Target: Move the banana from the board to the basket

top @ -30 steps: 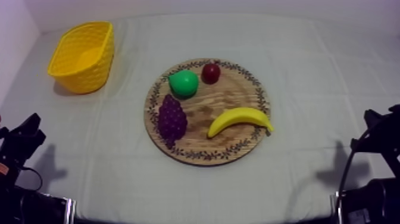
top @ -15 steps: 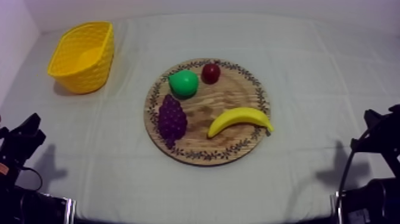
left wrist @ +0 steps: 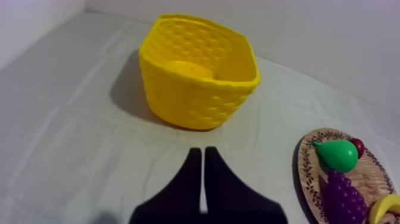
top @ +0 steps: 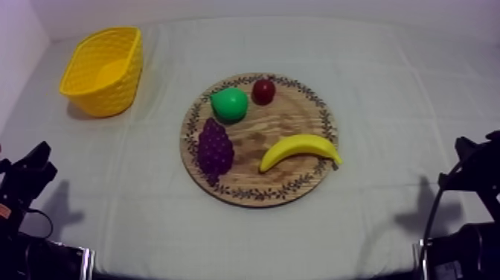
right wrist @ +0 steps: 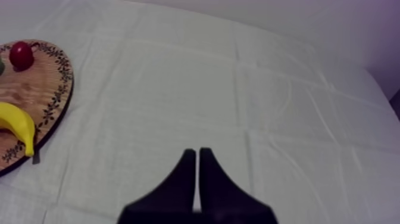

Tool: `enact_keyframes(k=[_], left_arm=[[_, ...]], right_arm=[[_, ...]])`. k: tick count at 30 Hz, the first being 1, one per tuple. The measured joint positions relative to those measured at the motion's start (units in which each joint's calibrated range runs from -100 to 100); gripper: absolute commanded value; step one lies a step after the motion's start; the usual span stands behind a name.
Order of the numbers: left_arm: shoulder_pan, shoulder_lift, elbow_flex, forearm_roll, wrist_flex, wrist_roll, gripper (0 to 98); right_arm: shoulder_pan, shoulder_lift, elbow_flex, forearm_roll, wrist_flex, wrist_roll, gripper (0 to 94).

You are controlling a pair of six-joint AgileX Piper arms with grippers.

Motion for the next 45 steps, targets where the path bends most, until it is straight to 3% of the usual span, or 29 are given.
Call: enact_keyframes(k=[21, 32, 37, 45], left_arm=[[0.20, 0.00, 0.00, 0.00, 0.00, 2.60, 0.1], [1.20, 0.23, 0.00, 0.00, -0.47, -0.25, 0.1], [2.77, 3.49, -0.49, 0.00, -4.41, -0.88, 0.1], [6.22, 13.02, -9.29, -0.31, -6.44, -2.50, 0.1]], right_arm=[[0.00, 0.00, 0.00, 0.00, 0.09, 0.00, 0.3], [0.00, 0.00, 0.00, 0.00, 0.09, 0.17, 0.3], [0.00, 0.00, 0.00, 0.00, 0.09, -0.03, 0.3], [0.00, 0.00, 0.00, 0.00, 0.09, -0.03, 0.3]])
